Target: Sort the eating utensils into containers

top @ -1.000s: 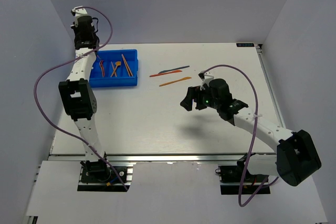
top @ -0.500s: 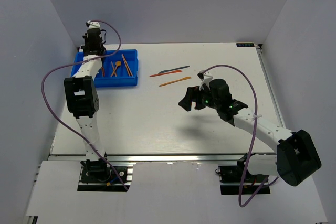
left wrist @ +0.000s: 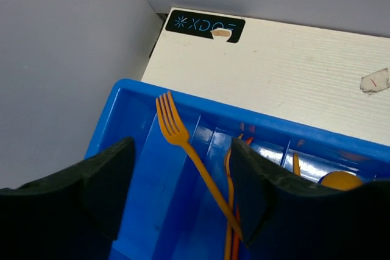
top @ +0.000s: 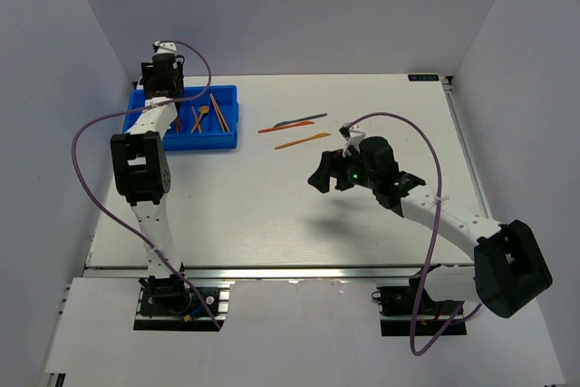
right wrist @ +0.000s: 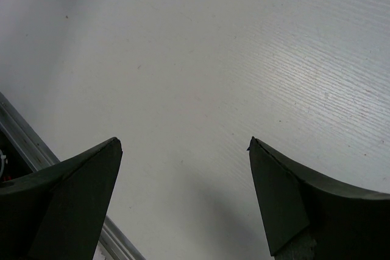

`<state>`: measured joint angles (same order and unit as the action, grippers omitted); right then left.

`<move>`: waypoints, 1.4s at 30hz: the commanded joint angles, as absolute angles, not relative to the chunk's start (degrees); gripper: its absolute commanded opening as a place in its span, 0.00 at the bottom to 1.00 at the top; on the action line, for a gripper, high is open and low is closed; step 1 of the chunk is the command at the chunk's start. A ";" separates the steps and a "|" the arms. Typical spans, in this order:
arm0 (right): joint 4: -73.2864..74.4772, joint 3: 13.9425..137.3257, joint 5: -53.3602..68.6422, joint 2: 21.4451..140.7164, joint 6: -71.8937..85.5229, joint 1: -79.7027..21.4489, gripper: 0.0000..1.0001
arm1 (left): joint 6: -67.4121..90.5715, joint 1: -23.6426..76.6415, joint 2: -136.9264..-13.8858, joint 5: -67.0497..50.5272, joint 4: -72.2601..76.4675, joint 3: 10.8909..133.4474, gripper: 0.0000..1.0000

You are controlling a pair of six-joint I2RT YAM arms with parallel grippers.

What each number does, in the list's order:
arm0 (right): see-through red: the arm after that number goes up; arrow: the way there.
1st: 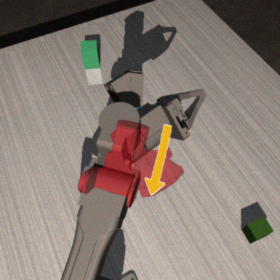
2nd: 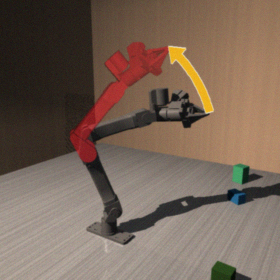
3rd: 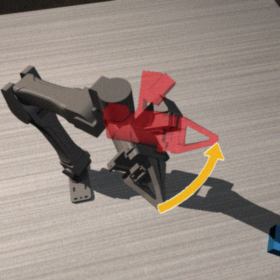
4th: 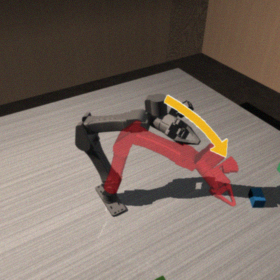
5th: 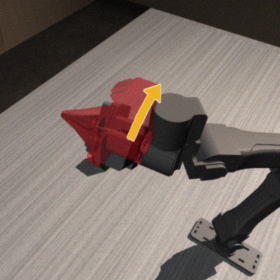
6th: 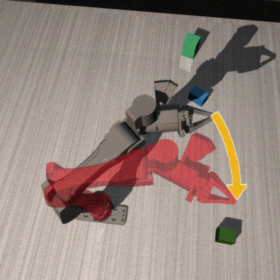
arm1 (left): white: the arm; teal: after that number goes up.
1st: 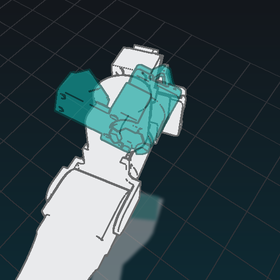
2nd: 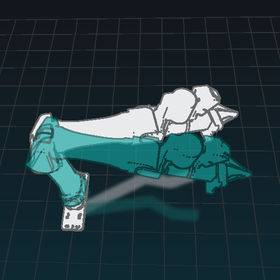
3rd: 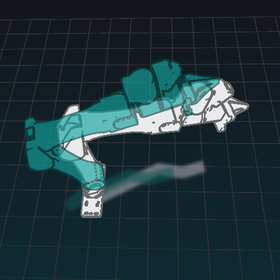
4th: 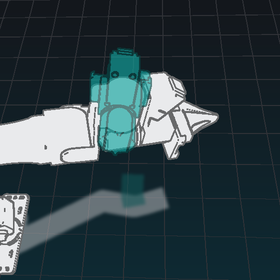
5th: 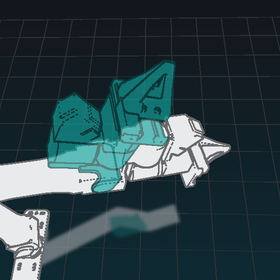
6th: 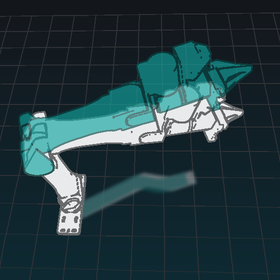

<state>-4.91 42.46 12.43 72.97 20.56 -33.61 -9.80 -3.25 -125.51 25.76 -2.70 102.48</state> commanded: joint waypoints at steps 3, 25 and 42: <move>-7.56 42.54 12.92 74.17 20.30 -33.49 0.89 | -6.86 -3.25 -117.60 26.19 -2.90 102.21 0.79; -7.29 42.71 12.22 75.41 19.69 -33.49 0.89 | 20.55 -11.16 -132.27 13.22 -20.56 118.12 0.64; -7.65 42.98 12.65 76.11 19.51 -33.49 0.89 | 20.13 -12.83 -130.96 6.08 -9.32 108.02 0.37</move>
